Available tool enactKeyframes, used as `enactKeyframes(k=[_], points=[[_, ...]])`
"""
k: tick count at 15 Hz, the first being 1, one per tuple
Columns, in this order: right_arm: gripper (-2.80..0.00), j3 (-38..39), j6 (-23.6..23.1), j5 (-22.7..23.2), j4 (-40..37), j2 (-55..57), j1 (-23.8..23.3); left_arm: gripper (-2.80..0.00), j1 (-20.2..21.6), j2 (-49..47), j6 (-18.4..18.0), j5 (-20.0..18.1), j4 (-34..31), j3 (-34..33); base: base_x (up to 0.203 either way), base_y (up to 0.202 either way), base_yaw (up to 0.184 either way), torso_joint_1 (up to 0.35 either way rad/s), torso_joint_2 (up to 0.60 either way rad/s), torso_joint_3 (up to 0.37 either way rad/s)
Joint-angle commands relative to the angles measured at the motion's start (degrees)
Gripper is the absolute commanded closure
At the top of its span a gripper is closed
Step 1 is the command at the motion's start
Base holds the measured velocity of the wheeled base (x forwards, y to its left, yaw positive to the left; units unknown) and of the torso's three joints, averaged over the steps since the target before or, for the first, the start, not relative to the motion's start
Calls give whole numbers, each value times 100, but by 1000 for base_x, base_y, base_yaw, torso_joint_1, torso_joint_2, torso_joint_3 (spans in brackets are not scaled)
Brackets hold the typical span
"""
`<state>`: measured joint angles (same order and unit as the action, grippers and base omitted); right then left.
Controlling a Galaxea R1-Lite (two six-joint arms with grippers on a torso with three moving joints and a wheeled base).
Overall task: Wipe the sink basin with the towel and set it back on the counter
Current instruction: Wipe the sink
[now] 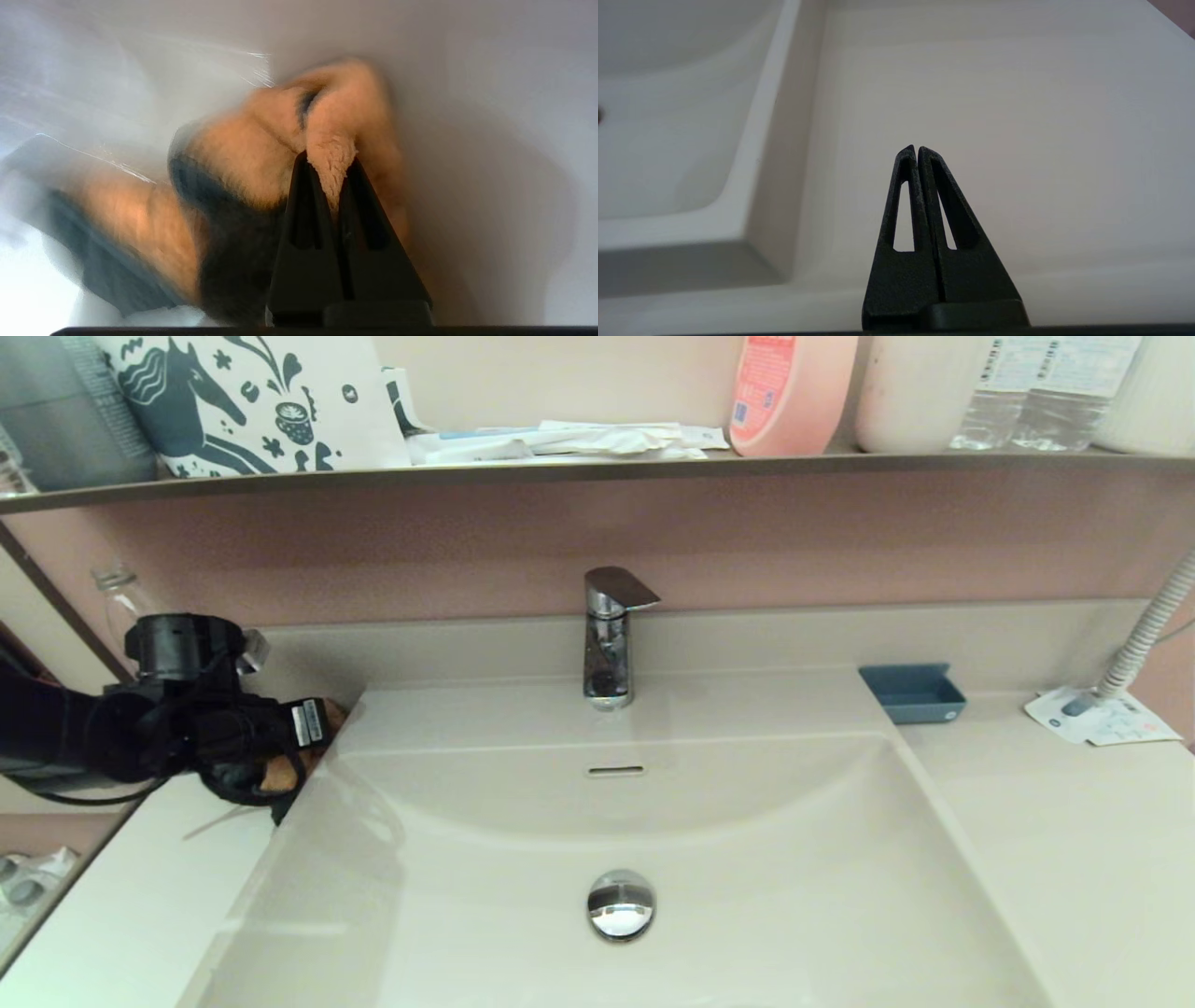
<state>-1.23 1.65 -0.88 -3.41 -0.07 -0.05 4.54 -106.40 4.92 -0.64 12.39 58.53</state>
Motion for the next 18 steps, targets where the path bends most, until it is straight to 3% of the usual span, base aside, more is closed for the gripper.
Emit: enactKeyframes(k=[1,4,14,18], points=[[0,0,-4,0,-1,7,5,0,103,475,-9,73,-234,-83,0,0,0,0,0,0],[0,0,-6,0,-1,7,5,0,191,892,-17,-48,-783,-368,0,0,0,0,0,0],[0,0,-5,0,-1,7,5,0,919,900,-232,-51,-809,-650,0,0,0,0,0,0],[0,0,-2,0,-1,7,0,0,1330,1299,-516,-385,-859,-842,0,0,0,0,0,0]])
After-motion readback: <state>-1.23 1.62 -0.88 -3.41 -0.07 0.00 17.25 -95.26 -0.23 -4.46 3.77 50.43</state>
